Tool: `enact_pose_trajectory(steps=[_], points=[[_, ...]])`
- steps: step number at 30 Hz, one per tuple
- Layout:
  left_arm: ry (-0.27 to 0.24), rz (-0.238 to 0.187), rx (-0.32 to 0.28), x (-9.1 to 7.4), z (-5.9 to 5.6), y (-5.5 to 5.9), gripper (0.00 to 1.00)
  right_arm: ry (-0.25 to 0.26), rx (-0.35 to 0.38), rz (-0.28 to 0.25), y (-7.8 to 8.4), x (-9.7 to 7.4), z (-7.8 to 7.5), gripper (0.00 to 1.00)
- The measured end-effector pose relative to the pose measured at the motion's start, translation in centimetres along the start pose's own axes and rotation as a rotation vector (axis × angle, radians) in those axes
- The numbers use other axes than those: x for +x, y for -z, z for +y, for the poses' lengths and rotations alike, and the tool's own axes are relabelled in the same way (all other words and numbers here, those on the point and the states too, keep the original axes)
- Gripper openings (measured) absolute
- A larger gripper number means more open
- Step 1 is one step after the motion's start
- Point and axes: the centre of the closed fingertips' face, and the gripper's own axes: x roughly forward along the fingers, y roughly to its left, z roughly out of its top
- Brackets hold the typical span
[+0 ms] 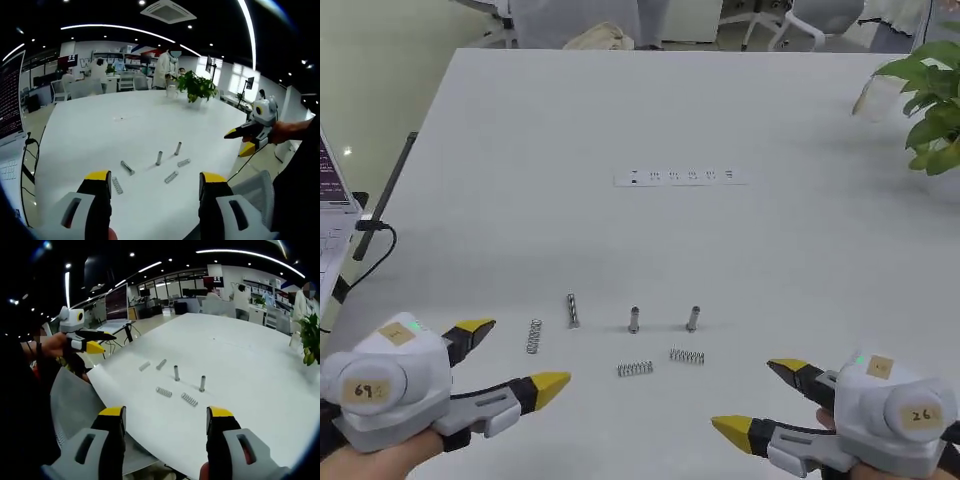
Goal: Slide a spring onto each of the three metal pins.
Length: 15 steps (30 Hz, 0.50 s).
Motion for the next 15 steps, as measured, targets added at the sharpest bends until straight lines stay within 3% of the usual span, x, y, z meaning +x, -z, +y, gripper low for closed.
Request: enact_pose_trajectory(steps=[15], points=[[0.018,0.016,-0.034,3.3,1.7,0.1,0.64,-0.001,0.016,0.022,0.2,0.4,-0.5,0.63]])
